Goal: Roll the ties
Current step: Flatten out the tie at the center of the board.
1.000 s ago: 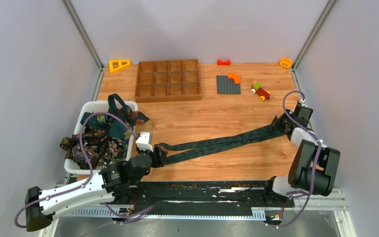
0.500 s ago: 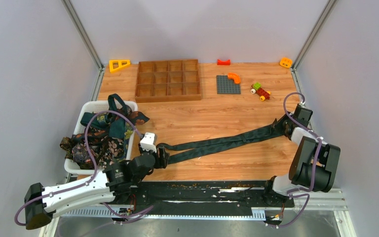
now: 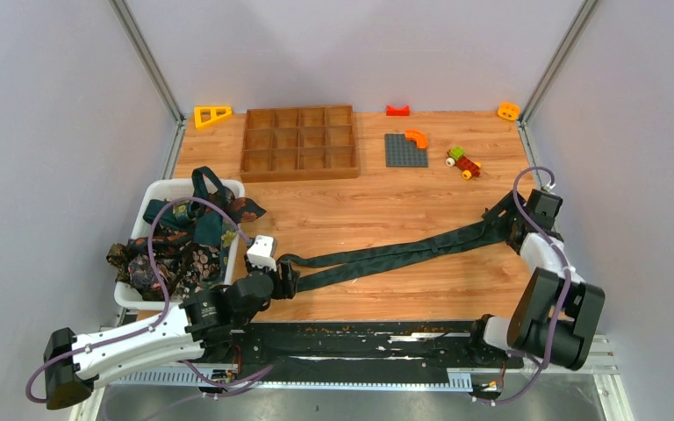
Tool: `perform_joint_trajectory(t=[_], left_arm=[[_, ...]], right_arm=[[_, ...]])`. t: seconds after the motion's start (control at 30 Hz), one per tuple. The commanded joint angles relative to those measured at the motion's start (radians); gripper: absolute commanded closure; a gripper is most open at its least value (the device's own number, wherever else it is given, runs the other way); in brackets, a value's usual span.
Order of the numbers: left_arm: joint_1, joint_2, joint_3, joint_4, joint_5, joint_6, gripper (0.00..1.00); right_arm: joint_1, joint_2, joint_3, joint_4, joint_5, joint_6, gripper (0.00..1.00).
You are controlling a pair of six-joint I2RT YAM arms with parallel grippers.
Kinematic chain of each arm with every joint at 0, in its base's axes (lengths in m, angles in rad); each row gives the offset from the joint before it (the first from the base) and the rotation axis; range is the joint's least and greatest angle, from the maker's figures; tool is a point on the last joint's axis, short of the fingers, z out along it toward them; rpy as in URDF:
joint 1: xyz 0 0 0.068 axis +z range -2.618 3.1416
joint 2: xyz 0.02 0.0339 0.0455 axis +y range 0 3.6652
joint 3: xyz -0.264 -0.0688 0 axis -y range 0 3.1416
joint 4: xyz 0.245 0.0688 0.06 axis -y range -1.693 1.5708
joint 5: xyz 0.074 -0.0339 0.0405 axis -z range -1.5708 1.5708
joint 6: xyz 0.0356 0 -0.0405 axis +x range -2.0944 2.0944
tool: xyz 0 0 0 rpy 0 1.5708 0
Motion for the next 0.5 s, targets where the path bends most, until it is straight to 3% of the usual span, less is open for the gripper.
perform_joint_trajectory(t=[0.0,0.07,0.3,0.47], left_arm=[[0.000,-0.043,0.041,-0.047,-0.028,0.006,0.31],[-0.001,-0.042,0.051,-0.056,-0.029,0.010,0.32],[-0.001,0.021,0.101,-0.062,0.003,0.003,0.36],[0.000,0.029,0.079,-0.040,0.054,-0.037,0.38]], right_arm=[[0.029,-0.151,-0.014,-0.064,0.058,0.059,0.27],[0.062,-0.184,-0.035,-0.090,0.068,0.076,0.32],[0.075,-0.150,-0.054,-0.047,0.026,0.042,0.66],[0.076,-0.074,-0.018,0.003,-0.111,0.009,0.74]])
